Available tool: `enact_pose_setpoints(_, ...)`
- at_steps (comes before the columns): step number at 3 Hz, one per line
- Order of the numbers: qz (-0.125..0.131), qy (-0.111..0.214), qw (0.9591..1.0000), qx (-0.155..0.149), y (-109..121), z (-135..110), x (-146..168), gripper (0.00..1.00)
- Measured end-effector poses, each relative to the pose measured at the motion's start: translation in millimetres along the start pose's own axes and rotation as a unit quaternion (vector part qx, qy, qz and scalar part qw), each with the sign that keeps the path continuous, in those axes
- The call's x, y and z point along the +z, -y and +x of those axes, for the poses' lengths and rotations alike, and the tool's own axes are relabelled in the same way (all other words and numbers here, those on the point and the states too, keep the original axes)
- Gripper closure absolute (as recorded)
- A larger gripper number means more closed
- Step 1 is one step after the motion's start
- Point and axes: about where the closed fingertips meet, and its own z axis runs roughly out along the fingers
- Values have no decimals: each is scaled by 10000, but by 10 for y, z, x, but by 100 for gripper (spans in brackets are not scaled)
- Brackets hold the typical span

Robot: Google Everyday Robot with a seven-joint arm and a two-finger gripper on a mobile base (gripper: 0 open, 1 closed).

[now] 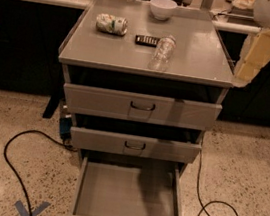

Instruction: Place water bottle into bottom drawer

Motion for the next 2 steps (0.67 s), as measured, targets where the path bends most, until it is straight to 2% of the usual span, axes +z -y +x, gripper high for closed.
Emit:
enact_pose_setpoints(1, -131, 269, 9984, -476, 290, -89, 128, 0)
enact_pose_setpoints(2, -293, 512, 9942, -900, 496, -173, 279, 0)
